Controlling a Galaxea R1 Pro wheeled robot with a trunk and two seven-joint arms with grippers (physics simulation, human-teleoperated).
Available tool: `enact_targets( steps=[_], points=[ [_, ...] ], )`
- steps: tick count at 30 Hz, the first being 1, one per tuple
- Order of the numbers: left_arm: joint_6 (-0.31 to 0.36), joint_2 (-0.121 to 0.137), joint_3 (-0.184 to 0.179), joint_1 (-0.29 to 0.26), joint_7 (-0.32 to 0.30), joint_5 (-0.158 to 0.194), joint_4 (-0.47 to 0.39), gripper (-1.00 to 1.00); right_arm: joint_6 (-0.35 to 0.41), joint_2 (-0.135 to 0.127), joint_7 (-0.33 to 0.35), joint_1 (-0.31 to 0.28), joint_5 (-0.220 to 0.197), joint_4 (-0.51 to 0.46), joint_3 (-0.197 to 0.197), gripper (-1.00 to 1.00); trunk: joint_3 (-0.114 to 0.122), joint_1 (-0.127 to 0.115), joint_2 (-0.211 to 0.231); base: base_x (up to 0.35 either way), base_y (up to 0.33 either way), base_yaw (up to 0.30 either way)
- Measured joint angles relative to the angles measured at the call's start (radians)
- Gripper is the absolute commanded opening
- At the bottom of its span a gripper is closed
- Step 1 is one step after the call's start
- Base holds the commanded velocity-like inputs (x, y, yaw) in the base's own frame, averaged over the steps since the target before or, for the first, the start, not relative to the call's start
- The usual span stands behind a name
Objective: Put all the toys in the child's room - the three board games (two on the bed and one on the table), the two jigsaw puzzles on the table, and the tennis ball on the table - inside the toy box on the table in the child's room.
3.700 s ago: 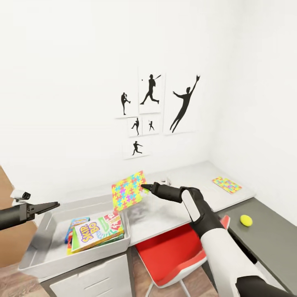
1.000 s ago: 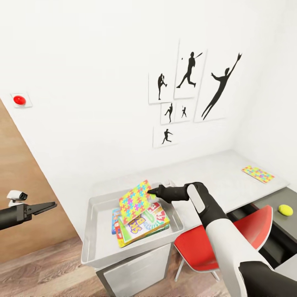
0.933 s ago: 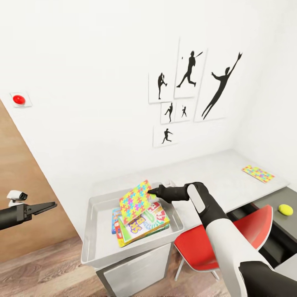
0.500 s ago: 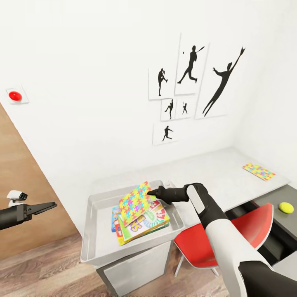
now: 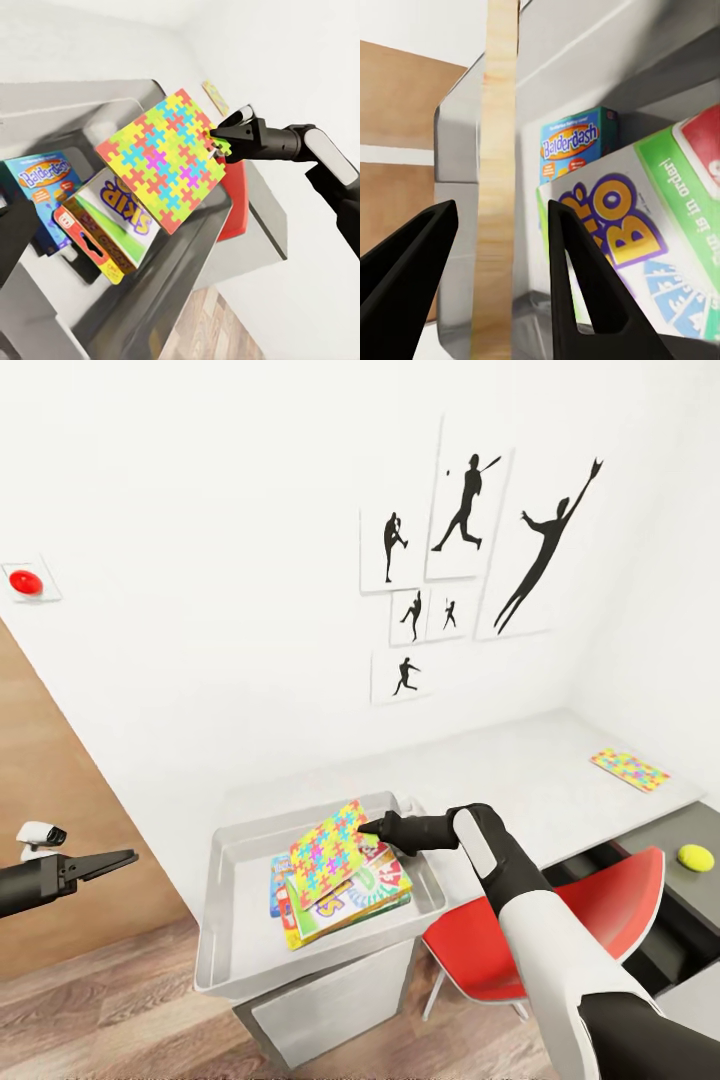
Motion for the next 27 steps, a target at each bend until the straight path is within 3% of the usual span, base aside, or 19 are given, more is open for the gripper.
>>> enact_targets(
  steps=[10, 26, 27],
  points=[
    [0.0, 0.0, 0.0, 0.0, 0.0, 0.0, 0.0, 1.0, -0.001, -0.002, 0.003, 0.0, -0.004, -0.001, 0.0, -1.0, -0.014, 0.0, 0.0, 0.0, 0.0, 0.0],
    [0.0, 0.0, 0.0, 0.0, 0.0, 0.0, 0.001, 1.0, -0.012, -0.001, 0.001, 0.0, 0.002, -0.002, 0.0, -1.0, -0.016, 0.0, 0.0, 0.0, 0.0, 0.0],
    [0.0, 0.0, 0.0, 0.0, 0.0, 0.0, 0.001, 1.0, -0.012, 0.0, 0.001, 0.0, 0.002, -0.002, 0.0, 1.0, -0.016, 0.0, 0.0, 0.0, 0.0, 0.0]
  ],
)
